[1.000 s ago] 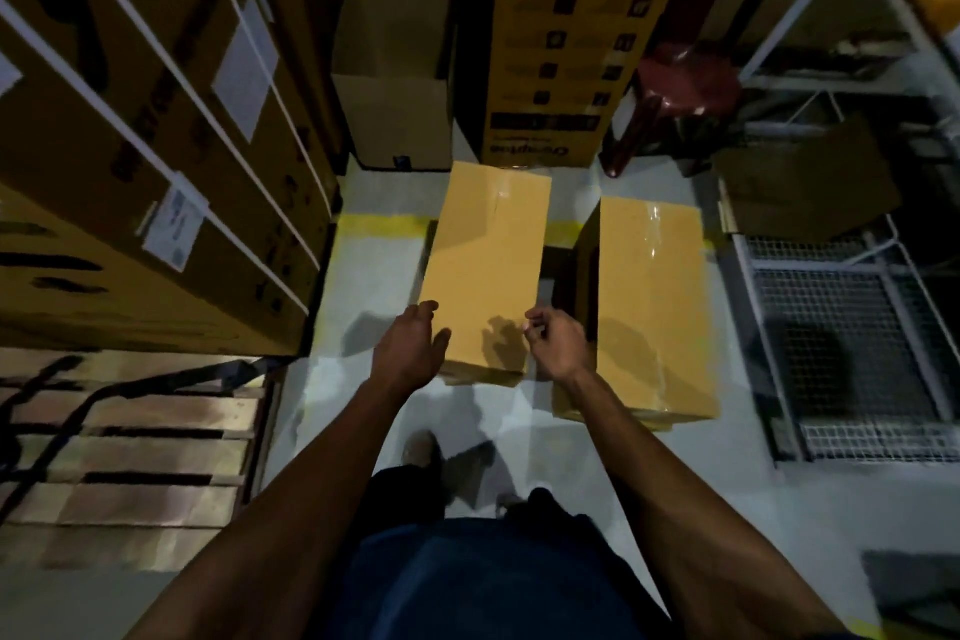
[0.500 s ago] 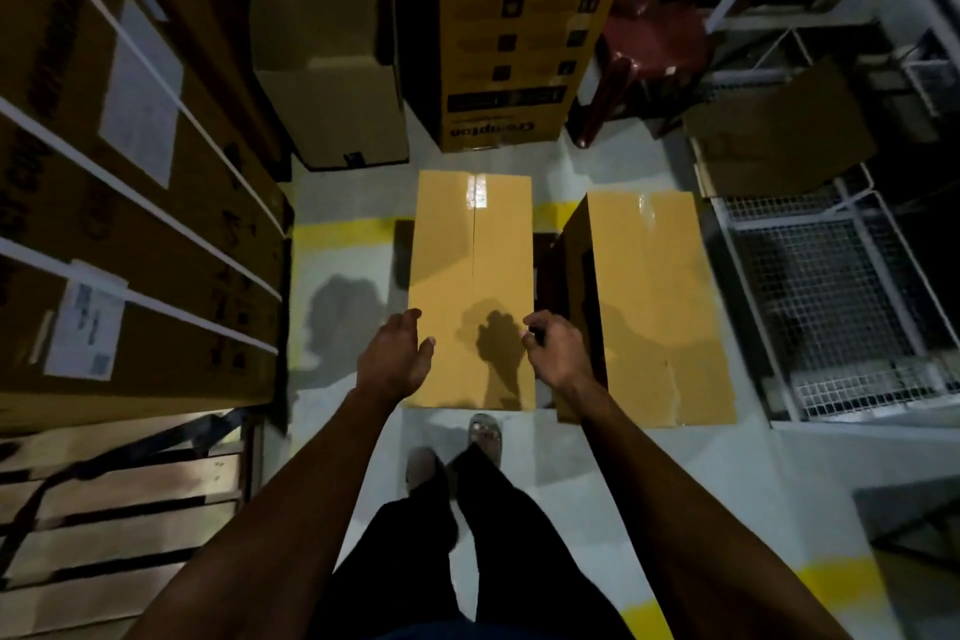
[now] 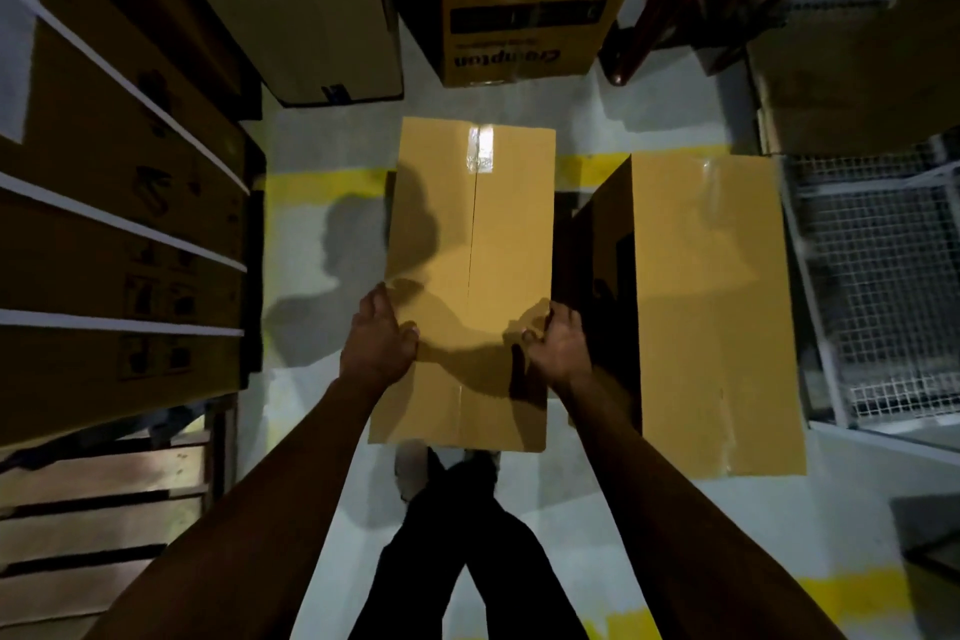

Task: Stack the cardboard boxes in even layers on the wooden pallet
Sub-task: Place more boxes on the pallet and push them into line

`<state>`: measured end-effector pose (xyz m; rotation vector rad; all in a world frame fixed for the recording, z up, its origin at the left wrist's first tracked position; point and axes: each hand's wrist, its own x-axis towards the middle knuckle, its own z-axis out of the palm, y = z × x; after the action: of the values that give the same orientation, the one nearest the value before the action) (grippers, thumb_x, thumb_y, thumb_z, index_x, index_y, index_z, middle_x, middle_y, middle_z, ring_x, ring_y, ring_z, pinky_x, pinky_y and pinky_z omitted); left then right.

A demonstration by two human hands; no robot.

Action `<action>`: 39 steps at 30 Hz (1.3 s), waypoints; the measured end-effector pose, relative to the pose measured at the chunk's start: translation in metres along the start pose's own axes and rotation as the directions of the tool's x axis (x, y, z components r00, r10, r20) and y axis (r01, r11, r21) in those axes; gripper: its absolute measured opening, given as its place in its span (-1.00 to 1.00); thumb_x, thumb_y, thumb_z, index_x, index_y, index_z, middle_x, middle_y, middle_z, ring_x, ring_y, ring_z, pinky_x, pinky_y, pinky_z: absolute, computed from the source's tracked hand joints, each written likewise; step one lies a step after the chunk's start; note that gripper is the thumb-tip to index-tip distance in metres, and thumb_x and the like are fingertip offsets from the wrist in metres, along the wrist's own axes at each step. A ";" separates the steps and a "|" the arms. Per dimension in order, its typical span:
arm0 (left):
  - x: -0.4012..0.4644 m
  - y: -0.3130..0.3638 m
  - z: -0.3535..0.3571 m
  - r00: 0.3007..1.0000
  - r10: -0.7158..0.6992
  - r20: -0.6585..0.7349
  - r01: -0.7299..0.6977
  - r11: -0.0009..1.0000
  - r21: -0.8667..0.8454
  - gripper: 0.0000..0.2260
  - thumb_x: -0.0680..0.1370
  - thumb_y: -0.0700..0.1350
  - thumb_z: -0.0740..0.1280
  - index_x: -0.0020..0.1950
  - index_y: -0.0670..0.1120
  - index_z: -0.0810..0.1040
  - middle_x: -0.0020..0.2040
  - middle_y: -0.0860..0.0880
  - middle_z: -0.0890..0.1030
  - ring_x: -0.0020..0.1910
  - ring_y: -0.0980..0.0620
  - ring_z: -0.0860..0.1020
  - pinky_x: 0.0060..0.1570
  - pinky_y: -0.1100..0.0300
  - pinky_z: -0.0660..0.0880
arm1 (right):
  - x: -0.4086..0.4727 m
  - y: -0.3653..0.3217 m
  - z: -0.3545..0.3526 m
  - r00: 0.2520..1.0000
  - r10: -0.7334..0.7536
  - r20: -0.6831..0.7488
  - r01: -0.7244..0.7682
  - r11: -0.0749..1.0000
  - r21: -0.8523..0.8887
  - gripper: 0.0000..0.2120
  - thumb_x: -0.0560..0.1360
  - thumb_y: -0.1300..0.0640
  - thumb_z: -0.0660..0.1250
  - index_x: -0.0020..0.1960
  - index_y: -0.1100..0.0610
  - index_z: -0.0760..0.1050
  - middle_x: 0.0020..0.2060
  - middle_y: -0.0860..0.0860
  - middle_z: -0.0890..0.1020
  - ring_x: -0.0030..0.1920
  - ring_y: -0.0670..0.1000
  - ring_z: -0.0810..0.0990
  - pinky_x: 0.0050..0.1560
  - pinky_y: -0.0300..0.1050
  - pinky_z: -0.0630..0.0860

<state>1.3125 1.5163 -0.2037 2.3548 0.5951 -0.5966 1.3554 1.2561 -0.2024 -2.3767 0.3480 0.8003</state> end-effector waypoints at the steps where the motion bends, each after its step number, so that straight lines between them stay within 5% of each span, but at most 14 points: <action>1: 0.008 -0.001 0.004 0.999 -0.045 0.016 0.045 0.998 -0.040 -0.22 0.62 0.01 0.40 0.66 -0.23 0.04 0.56 -0.30 0.27 0.47 -0.35 0.36 0.43 -0.18 0.38 | 0.006 0.001 0.004 1.000 0.015 -0.002 -0.015 1.000 0.011 -0.35 0.61 -0.04 0.37 0.56 0.17 0.18 0.44 0.16 0.32 0.42 0.22 0.38 0.40 0.12 0.38; 7: 0.058 -0.011 0.022 0.987 -0.153 0.057 0.164 0.939 -0.303 0.00 0.32 0.39 0.40 0.60 -0.08 0.17 0.42 -0.21 0.49 0.35 -0.28 0.51 0.31 -0.22 0.49 | 0.049 0.002 0.022 0.997 0.071 0.008 -0.070 0.949 0.306 -0.32 0.57 -0.12 0.40 0.56 0.04 0.19 0.41 0.04 0.47 0.42 0.13 0.44 0.40 0.00 0.37; 13: 0.057 -0.003 0.016 0.973 -0.198 0.121 0.232 0.818 -0.527 -0.02 0.22 0.43 0.52 0.53 0.09 0.26 0.39 -0.09 0.54 0.33 -0.20 0.54 0.34 -0.23 0.50 | 0.047 0.000 0.016 0.993 0.102 0.060 -0.118 0.891 0.439 -0.35 0.61 -0.09 0.37 0.58 -0.02 0.15 0.38 -0.02 0.49 0.42 0.14 0.45 0.33 -0.06 0.36; 20: 0.014 0.029 -0.019 0.967 -0.245 0.074 0.250 0.834 -0.492 -0.11 0.28 0.47 0.47 0.51 0.17 0.29 0.33 -0.07 0.58 0.26 -0.21 0.57 0.30 -0.19 0.53 | 0.004 -0.016 -0.015 0.999 0.028 0.016 -0.033 0.880 0.474 -0.31 0.62 -0.14 0.34 0.63 -0.04 0.10 0.48 0.00 0.44 0.48 0.13 0.39 0.44 0.00 0.31; 25: -0.030 0.064 -0.065 0.987 -0.162 0.012 0.148 0.869 -0.472 -0.06 0.26 0.53 0.40 0.53 0.16 0.26 0.35 -0.08 0.57 0.29 -0.21 0.57 0.31 -0.21 0.53 | -0.038 -0.033 -0.062 0.997 -0.058 -0.058 0.079 0.871 0.485 -0.39 0.63 -0.12 0.32 0.60 -0.05 0.18 0.44 -0.01 0.47 0.41 0.04 0.43 0.44 0.03 0.35; 30: -0.080 0.102 -0.108 0.991 -0.101 -0.085 0.062 0.923 -0.380 -0.15 0.34 0.57 0.32 0.50 0.17 0.30 0.38 -0.07 0.57 0.31 -0.24 0.55 0.31 -0.23 0.51 | -0.076 -0.052 -0.106 0.983 -0.075 -0.168 0.145 0.880 0.453 -0.31 0.53 -0.33 0.28 0.57 -0.08 0.24 0.44 -0.02 0.50 0.42 0.09 0.47 0.44 0.17 0.42; 36: -0.136 0.136 -0.144 0.984 0.027 -0.177 -0.084 0.943 -0.321 -0.15 0.40 0.57 0.25 0.55 0.13 0.29 0.42 -0.10 0.55 0.36 -0.25 0.52 0.32 -0.19 0.48 | -0.133 -0.063 -0.156 0.941 -0.114 -0.319 0.258 0.852 0.456 -0.40 0.55 -0.33 0.26 0.53 -0.17 0.29 0.40 -0.08 0.54 0.39 0.03 0.50 0.42 0.11 0.44; 39: -0.163 0.149 -0.155 0.969 0.102 -0.227 -0.173 0.931 -0.320 -0.30 0.50 0.46 0.31 0.53 0.13 0.34 0.37 -0.04 0.60 0.32 -0.22 0.55 0.26 -0.12 0.49 | -0.164 -0.056 -0.169 0.928 -0.080 -0.363 0.253 0.851 0.460 -0.34 0.50 -0.44 0.23 0.52 -0.21 0.27 0.40 -0.09 0.53 0.39 0.05 0.50 0.41 0.15 0.45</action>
<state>1.3046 1.4721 0.0623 2.1201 0.5655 -0.1674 1.3278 1.2045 0.0323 -1.9960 0.4166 0.1802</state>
